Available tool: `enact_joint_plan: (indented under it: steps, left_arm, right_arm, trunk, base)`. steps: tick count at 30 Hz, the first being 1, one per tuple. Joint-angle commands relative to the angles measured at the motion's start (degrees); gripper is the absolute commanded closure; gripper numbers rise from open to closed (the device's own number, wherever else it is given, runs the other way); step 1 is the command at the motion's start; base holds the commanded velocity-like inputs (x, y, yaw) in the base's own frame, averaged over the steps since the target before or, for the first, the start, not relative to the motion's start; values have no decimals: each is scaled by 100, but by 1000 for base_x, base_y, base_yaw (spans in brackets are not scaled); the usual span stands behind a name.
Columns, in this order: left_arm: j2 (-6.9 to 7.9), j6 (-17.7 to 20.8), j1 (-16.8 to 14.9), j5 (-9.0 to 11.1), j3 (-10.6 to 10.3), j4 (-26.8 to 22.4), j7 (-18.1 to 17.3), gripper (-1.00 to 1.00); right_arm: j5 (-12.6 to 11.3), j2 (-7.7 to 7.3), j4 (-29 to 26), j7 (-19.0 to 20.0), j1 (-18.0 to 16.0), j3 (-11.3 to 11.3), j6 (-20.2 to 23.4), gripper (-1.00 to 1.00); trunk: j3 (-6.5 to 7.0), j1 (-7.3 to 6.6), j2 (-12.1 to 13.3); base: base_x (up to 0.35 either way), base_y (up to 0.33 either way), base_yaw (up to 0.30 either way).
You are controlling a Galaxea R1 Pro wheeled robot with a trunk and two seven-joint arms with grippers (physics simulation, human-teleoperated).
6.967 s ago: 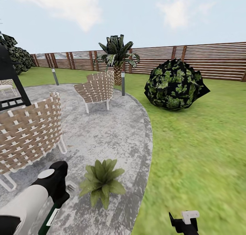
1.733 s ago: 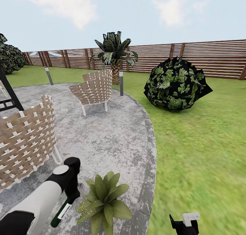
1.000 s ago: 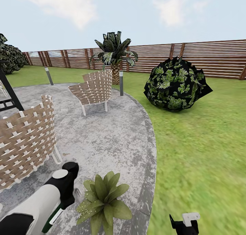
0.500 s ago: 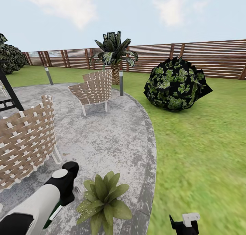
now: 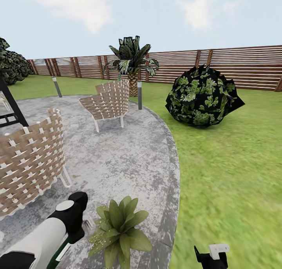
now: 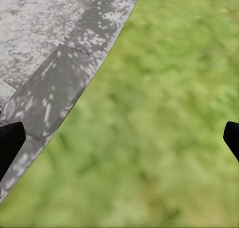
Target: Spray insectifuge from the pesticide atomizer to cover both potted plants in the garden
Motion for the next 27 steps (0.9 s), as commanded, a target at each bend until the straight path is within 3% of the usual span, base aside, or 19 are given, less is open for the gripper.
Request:
enact_joint_plan:
  steps: [1, 17, 27]
  left_arm:
    - [5, 50, -2, -20, -30, -8, -51, 100]
    - [-55, 59, -2, -21, -18, -83, -49, 100]
    - [-56, 65, -2, -21, -24, -126, -49, 100]
  right_arm:
    - [-61, -2, 3, 15, -1, 44, -18, -100]
    - [-58, -2, 3, 15, 1, 44, -18, -100]
    - [-60, 2, 6, 15, -1, 44, -18, -100]
  trunk:
    - [-5, -1, -2]
    - [-5, -1, -2]
    - [-5, -1, -2]
  base:
    - [0, 0, 188]
    - [0, -1, 148]
    - [-10, -244, 46]
